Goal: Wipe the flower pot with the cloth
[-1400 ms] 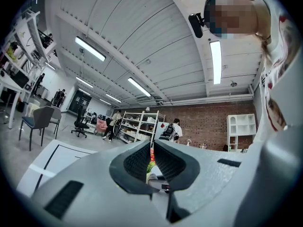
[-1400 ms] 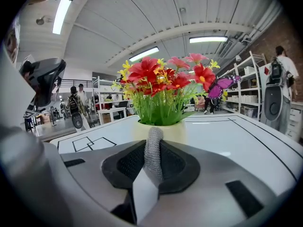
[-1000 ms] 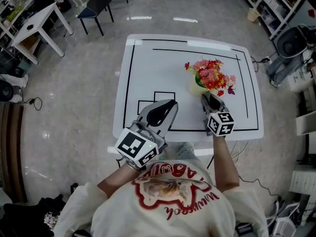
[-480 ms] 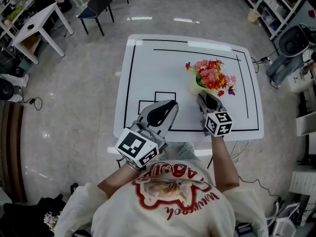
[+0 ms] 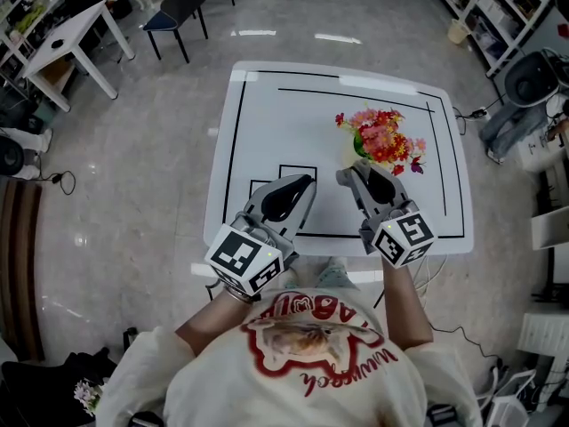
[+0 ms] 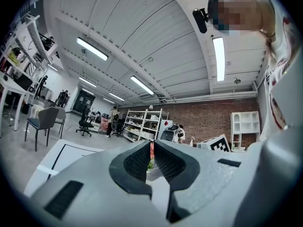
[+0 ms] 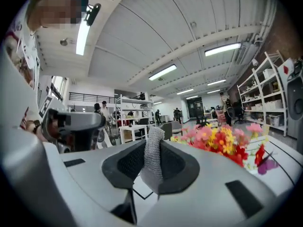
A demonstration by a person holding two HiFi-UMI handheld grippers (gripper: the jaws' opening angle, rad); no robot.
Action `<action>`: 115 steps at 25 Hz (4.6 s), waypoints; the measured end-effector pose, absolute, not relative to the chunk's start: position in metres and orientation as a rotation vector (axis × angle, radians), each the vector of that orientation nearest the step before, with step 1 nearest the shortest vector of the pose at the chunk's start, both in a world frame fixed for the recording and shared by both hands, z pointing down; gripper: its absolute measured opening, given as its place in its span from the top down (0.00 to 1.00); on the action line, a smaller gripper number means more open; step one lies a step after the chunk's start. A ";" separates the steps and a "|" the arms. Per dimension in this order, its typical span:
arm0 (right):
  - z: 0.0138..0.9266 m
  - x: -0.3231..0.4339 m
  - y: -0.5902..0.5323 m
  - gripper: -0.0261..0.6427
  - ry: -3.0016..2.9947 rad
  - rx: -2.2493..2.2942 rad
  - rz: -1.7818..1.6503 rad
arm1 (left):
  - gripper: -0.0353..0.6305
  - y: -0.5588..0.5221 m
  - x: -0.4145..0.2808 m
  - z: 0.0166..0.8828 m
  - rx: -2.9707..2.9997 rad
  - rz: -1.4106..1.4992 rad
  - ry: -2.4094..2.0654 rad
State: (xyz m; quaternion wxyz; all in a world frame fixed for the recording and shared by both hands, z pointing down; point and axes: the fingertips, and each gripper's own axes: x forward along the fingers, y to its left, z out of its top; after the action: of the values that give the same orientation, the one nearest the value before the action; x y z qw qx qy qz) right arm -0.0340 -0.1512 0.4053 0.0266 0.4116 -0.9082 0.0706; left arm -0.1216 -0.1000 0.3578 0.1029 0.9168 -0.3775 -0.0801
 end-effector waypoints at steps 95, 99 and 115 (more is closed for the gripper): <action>0.282 0.023 -0.132 0.96 -3.046 1.292 0.232 | 0.86 -0.165 -0.093 0.311 3.111 -0.289 -1.052; 0.283 0.039 -0.157 0.96 -3.039 1.289 0.240 | 0.86 -0.194 -0.095 0.310 3.120 -0.256 -1.101; 0.294 0.083 -0.237 0.96 -3.013 1.266 0.244 | 0.86 -0.290 -0.060 0.332 3.213 -0.102 -1.011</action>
State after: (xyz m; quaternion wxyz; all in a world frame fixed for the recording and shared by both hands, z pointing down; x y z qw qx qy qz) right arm 0.0827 -0.2368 0.2939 -0.0678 0.3855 -0.9172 0.0743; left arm -0.0600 -0.2903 0.3318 -0.1140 0.9472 -0.2982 -0.0299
